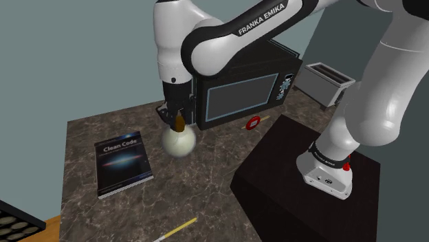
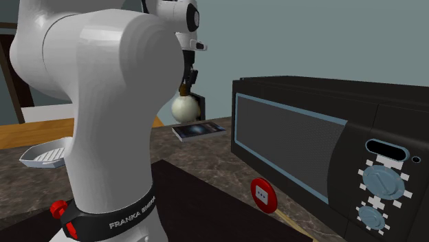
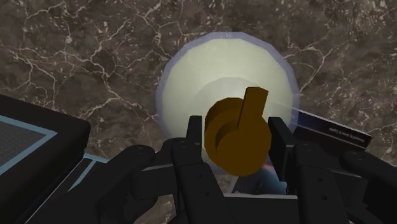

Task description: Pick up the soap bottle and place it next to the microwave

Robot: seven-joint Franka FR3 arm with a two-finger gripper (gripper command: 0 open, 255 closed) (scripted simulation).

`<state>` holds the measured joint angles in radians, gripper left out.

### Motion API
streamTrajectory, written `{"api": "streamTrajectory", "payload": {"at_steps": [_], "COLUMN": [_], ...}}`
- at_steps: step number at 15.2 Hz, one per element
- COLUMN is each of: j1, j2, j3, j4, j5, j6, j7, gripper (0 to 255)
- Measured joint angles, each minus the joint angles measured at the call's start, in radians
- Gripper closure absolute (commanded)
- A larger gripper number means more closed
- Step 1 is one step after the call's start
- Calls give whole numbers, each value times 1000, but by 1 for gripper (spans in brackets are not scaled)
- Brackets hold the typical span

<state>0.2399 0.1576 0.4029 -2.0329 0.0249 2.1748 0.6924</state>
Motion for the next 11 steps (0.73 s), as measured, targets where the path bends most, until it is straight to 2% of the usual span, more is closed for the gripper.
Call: {"api": "streamTrajectory", "payload": {"at_steps": [11], "j1": [-7], "j2": [-64], "j3": [3], "j4": [85], "j5": [26], "j6": [-144], "j7": [-9], "gripper": [255]}}
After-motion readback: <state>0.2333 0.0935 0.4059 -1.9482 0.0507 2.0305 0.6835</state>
